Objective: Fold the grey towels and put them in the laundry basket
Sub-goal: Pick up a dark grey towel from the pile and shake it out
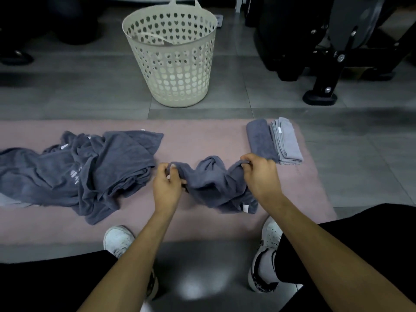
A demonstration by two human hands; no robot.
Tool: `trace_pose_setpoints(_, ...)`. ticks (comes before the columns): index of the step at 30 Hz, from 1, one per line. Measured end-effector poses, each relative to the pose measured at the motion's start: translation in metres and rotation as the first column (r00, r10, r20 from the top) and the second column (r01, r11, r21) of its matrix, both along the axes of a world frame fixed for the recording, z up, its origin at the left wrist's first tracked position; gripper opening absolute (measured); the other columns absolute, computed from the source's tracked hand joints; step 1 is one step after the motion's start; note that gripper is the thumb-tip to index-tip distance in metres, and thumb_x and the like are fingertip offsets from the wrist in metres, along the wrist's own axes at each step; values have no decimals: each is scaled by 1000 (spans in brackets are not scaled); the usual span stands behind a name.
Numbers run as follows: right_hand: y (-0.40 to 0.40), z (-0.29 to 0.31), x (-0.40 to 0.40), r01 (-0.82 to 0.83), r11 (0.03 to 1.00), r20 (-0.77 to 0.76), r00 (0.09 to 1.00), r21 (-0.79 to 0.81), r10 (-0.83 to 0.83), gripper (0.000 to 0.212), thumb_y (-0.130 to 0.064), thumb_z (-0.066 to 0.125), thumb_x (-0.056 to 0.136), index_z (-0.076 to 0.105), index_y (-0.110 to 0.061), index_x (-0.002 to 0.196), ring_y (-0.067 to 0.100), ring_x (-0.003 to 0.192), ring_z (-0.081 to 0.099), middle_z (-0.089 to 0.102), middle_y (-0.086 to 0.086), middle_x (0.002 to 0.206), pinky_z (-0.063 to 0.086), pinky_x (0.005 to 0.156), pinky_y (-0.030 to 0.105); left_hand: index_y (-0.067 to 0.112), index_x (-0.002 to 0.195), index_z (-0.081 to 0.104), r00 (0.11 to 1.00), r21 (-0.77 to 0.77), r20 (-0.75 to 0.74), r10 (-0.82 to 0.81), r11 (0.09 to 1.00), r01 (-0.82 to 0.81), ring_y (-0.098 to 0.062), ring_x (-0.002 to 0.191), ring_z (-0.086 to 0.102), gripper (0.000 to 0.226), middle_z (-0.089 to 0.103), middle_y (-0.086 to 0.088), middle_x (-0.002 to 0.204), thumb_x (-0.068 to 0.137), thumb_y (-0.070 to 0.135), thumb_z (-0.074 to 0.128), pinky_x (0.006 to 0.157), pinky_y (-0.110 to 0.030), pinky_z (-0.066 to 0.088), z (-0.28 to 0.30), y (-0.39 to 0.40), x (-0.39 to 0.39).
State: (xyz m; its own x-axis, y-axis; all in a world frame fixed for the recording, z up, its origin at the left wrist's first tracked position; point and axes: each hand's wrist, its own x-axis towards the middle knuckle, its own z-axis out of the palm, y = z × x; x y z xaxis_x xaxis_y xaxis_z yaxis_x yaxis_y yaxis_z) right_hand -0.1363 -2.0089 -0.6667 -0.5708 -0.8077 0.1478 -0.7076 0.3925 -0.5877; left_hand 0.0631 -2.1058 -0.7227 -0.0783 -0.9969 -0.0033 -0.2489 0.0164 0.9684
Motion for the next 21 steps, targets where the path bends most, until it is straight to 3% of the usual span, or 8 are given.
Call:
trace_pose_setpoints(4,-2,55,-2,29,992,-15,999,-125,-31,21,-18,47,99,63,-8,108,27,74,58,69,14,89,41,62,31,8,93,55,996,-146,-36,-84,986,78,-13,54,64,15,68,-15,78,100,21,49,50,-30,55,68,-22,-2)
trace_pose_setpoints(8,-3,118,-3,31,968,-49,998,-248,-45,16,-25,45,99,53,-12,104,37,82,59,67,17,89,44,64,38,22,92,60,976,-253,-140,-166,959,126,-19,73,71,11,70,-9,85,95,14,54,67,-36,60,154,-32,-13)
trace_pose_setpoints(11,-3,178,3,-15,925,-3,1000,-379,15,8,-22,43,99,49,-15,100,33,81,58,61,8,86,43,64,36,12,95,61,955,-350,-154,-253,918,187,-1,70,66,22,66,0,83,91,-8,51,67,-19,55,223,-26,-21)
trace_pose_setpoints(15,-1,259,10,-51,832,48,995,-552,92,5,-23,45,98,44,-25,93,26,79,65,62,4,84,56,69,51,21,84,64,962,-553,-77,-264,814,179,7,71,61,34,66,12,80,82,-10,52,70,-13,49,315,-18,-21)
trace_pose_setpoints(18,6,319,18,-63,751,35,993,-657,114,2,-21,47,98,47,-20,96,20,83,65,64,4,90,56,73,48,24,85,64,968,-651,-41,-249,741,164,1,79,63,34,67,10,83,82,-7,51,70,-15,49,379,-12,-18)
trace_pose_setpoints(21,16,376,23,-108,665,-80,994,-739,72,5,-18,48,98,50,-13,98,18,83,61,62,2,89,52,75,42,21,85,63,961,-721,-46,-271,675,156,-8,81,64,33,68,5,85,81,-8,48,70,-21,52,436,-2,-18)
